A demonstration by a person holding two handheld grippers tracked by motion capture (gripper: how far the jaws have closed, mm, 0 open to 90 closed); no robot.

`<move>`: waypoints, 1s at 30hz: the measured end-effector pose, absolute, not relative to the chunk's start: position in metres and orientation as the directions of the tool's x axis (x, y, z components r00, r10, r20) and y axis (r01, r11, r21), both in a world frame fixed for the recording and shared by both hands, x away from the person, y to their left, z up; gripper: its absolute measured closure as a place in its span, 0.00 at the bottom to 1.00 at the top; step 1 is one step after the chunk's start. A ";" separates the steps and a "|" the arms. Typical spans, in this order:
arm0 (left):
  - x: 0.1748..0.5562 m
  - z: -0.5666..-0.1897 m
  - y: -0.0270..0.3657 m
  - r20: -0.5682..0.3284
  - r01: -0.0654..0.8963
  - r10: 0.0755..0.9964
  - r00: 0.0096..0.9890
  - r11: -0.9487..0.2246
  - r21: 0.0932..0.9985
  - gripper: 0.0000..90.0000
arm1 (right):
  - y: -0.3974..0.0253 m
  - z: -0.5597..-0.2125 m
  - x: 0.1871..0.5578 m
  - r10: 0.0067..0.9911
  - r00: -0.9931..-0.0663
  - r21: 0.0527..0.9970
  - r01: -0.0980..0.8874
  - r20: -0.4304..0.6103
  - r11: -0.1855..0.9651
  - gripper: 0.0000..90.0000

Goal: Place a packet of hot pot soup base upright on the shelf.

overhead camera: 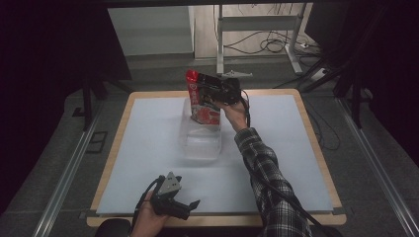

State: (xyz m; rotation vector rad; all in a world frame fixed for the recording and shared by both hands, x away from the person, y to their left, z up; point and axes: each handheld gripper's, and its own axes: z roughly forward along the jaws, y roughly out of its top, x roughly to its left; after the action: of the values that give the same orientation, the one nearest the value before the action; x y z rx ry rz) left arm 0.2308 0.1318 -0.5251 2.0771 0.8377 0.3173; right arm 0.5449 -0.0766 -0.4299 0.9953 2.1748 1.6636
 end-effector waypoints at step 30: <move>0.230 -0.527 0.130 -0.073 0.438 0.648 0.758 -0.423 0.793 0.00 | -0.098 -0.421 0.529 0.634 -0.769 0.907 0.320 0.081 0.272 0.20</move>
State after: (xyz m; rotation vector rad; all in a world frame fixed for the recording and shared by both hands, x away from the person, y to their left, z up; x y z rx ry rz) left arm 0.2303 0.1298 -0.5268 2.0846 0.8126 0.3073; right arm 0.5291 -0.0979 -0.4211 0.8747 2.2487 1.4947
